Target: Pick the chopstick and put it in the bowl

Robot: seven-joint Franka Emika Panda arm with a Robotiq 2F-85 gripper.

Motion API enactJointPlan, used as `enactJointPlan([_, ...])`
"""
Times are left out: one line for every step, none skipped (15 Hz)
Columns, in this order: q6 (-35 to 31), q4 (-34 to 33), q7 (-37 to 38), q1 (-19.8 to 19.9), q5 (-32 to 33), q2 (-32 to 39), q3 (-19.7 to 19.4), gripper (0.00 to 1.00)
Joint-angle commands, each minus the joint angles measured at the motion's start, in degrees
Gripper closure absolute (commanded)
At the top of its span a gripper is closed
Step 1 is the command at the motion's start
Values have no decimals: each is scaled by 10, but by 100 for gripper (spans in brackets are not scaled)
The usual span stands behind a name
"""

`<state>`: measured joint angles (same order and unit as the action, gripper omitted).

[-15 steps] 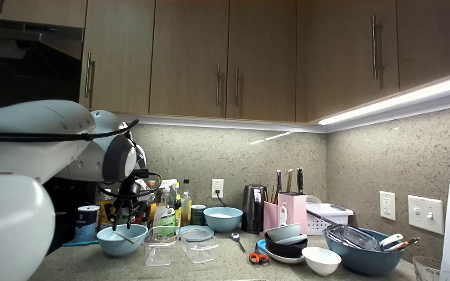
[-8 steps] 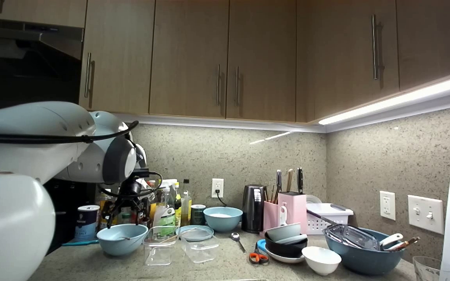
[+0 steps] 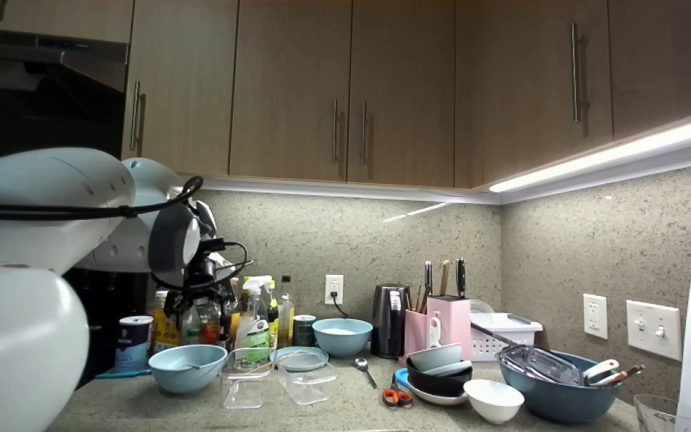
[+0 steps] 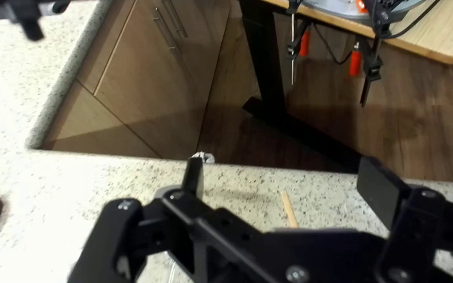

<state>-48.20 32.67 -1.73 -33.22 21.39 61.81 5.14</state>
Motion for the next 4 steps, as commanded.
enactJointPlan([-48, -3, 30, -15, 27, -40, -12, 0])
enactJointPlan([-58, -10, 42, -16, 30, -45, -15, 0])
enactJointPlan([-39, -18, 14, -12, 20, -25, -9, 0])
enactJointPlan([-45, -23, 19, -13, 21, -31, -11, 0])
